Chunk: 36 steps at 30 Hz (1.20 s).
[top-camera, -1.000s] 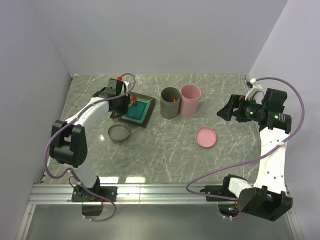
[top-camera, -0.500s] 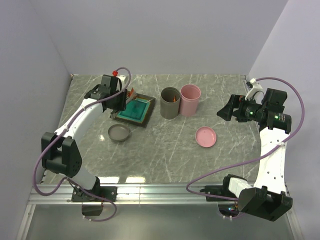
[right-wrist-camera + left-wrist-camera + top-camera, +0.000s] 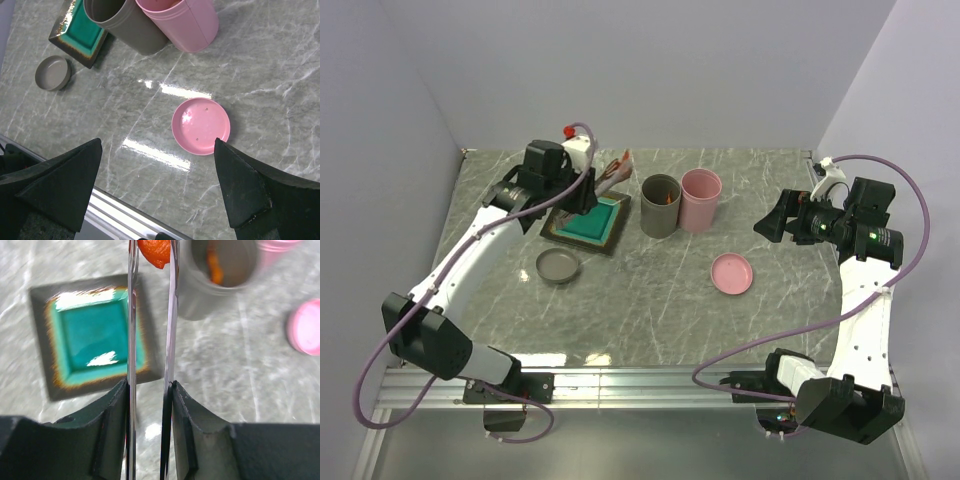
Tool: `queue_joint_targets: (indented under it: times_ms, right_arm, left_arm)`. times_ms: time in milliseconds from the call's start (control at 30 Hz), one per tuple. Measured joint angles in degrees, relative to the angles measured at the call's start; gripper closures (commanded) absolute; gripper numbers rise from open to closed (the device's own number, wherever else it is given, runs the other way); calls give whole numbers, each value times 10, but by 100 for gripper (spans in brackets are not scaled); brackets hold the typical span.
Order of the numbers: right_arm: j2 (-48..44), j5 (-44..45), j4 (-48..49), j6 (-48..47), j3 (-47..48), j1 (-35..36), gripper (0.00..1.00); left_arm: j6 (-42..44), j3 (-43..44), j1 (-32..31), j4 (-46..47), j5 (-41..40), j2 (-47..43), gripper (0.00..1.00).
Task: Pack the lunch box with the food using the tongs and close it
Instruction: Place the food into the lunch box
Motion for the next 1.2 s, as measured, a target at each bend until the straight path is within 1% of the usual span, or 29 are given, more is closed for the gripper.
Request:
queue_joint_targets:
  times_ms: [167, 300, 633, 733, 767, 867, 1067, 1200]
  right_arm:
    - [-2, 1, 0, 0, 0, 0, 0]
    - [-3, 2, 0, 0, 0, 0, 0]
    - [-6, 9, 0, 0, 0, 0, 0]
    - [-6, 10, 0, 0, 0, 0, 0]
    - [-6, 11, 0, 0, 0, 0, 0]
    - [-6, 11, 0, 0, 0, 0, 0]
    - [-6, 11, 0, 0, 0, 0, 0]
    - [-6, 11, 0, 0, 0, 0, 0]
  left_arm:
    - [17, 13, -47, 2, 17, 3, 74]
    - [22, 30, -74, 2, 21, 23, 73]
    - [23, 42, -92, 7, 19, 75, 70]
    - [23, 43, -93, 7, 15, 81, 66]
    - [23, 44, -93, 7, 15, 83, 62]
    - [23, 45, -94, 6, 15, 85, 55]
    - [23, 56, -94, 2, 15, 85, 47]
    - [21, 66, -94, 1, 15, 85, 46]
